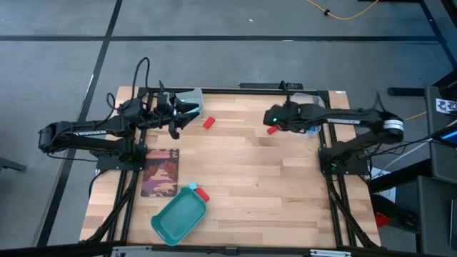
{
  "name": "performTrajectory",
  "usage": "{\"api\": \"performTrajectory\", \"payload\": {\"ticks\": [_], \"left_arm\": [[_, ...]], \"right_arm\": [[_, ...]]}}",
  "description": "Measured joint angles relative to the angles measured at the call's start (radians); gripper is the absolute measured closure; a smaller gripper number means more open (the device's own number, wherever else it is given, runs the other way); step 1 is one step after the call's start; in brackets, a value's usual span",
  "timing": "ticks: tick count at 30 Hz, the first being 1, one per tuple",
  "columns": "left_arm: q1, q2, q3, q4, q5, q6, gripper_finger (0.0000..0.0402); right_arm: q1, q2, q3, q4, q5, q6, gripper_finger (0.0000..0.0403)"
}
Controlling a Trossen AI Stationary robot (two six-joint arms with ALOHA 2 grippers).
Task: Sort & place blocks by color
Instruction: Put the top right red block into the green bin
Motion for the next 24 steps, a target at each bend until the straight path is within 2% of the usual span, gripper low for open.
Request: {"api": "performTrajectory", "payload": {"ticks": [5, 9, 15, 24], "left_arm": [[0.000, 0.000, 0.000, 0.002, 0.011, -0.002, 0.0223], [0.000, 0.000, 0.000, 0.002, 0.011, -0.002, 0.0223], [0.000, 0.000, 0.000, 0.002, 0.011, -0.001, 0.0223], [0.000, 0.000, 0.000, 0.002, 0.001, -0.025, 0.0223]], "right_arm": [[0.066, 0.099, -0.020, 0.003, 0.117, 0.241, 0.0071], [0.112, 0.183, -0.015, 0.010, 0.148, 0.402, 0.0071], [0.103, 0.315, -0.014, 0.026, 0.140, 0.537, 0.0071], [0.067, 0.398, -0.013, 0.102, 0.141, 0.572, 0.0071]]}}
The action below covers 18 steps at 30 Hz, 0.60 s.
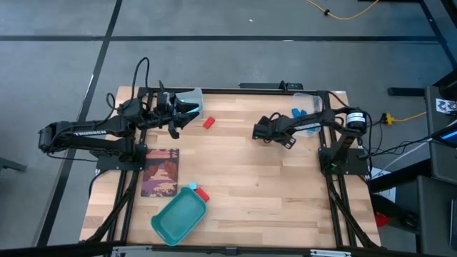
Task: Sort & place blocks by color
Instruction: Put the top right red block into the green bin
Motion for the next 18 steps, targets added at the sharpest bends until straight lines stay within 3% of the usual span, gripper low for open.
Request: {"api": "performTrajectory", "payload": {"ticks": [12, 15, 18], "left_arm": [[0.000, 0.000, 0.000, 0.000, 0.002, -0.002, 0.0223], [0.000, 0.000, 0.001, 0.000, 0.003, -0.002, 0.0223], [0.000, 0.000, 0.001, 0.000, 0.003, -0.003, 0.0223]], "right_arm": [[-0.021, 0.072, 0.006, 0.000, 0.008, -0.004, 0.0080], [-0.021, 0.073, 0.006, -0.017, 0.003, -0.002, 0.0116], [-0.022, 0.075, 0.003, -0.031, -0.008, -0.003, 0.0179]]}}
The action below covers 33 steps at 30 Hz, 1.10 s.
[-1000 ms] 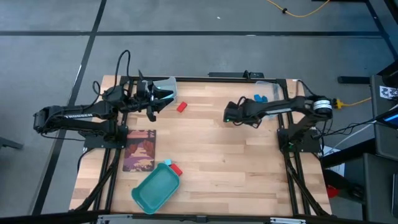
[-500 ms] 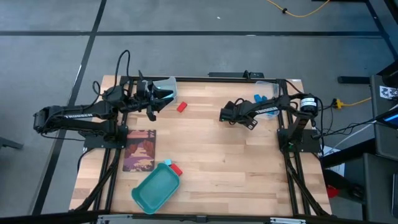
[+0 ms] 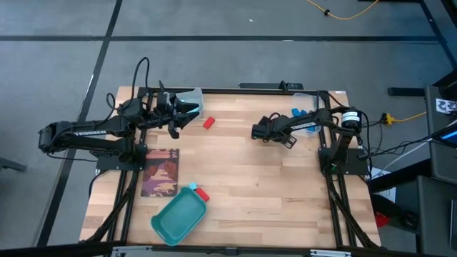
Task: Sort & place blocks by color
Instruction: Put the top right red block into the green bin
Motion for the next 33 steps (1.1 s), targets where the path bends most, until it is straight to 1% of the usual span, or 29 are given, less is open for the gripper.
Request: {"api": "performTrajectory", "payload": {"ticks": [4, 5, 14, 18, 21, 25, 28, 31, 33], "left_arm": [[0.000, 0.000, 0.000, 0.000, 0.000, -0.004, 0.0223], [0.000, 0.000, 0.000, 0.000, 0.000, -0.011, 0.0223], [0.000, 0.000, 0.000, 0.000, 0.000, -0.019, 0.0223], [0.000, 0.000, 0.000, 0.000, 0.000, -0.019, 0.0223], [0.000, 0.000, 0.000, 0.001, 0.000, -0.019, 0.0223], [0.000, 0.000, 0.000, 0.000, 0.000, -0.019, 0.0223], [0.000, 0.000, 0.000, 0.000, 0.000, -0.019, 0.0223], [0.000, 0.000, 0.000, 0.000, 0.000, -0.019, 0.0223], [0.000, 0.000, 0.000, 0.000, 0.002, -0.018, 0.0223]], "right_arm": [[0.005, 0.002, -0.002, -0.017, -0.005, 0.001, 0.0280], [0.011, 0.002, -0.002, -0.020, -0.002, 0.001, 0.0296], [0.066, 0.005, -0.003, -0.029, 0.013, -0.004, 0.0295], [0.095, -0.022, -0.005, -0.033, 0.005, -0.025, 0.0295], [0.124, -0.070, -0.008, -0.050, -0.030, -0.059, 0.0295], [0.166, -0.157, -0.007, -0.102, 0.002, -0.136, 0.0295], [0.218, -0.232, -0.006, -0.129, 0.023, -0.193, 0.0295], [0.274, -0.312, -0.006, -0.149, 0.041, -0.298, 0.0295], [0.306, -0.367, -0.005, -0.149, 0.042, -0.410, 0.0295]]}}
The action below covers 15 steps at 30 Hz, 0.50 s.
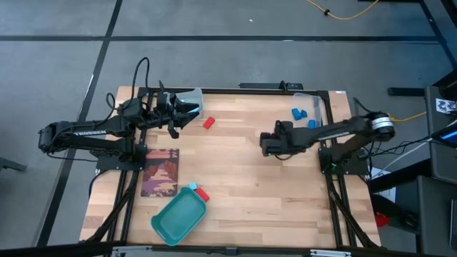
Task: Sort & place blocks by color
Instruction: Put the top right red block into the green bin
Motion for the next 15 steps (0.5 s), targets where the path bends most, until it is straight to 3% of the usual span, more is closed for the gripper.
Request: {"api": "performTrajectory", "payload": {"ticks": [8, 12, 15], "left_arm": [[0.000, 0.000, 0.000, -0.001, 0.045, -0.019, 0.0223], [0.000, 0.000, 0.000, -0.001, 0.107, -0.058, 0.0223], [-0.003, 0.000, 0.000, -0.001, 0.112, -0.059, 0.0223]], "right_arm": [[0.060, -0.215, -0.022, 0.098, -0.184, -0.517, 0.0295], [0.060, -0.342, -0.132, 0.318, -0.351, -0.759, 0.0295], [0.049, -0.439, -0.278, 0.576, -0.481, -0.826, 0.0295]]}}
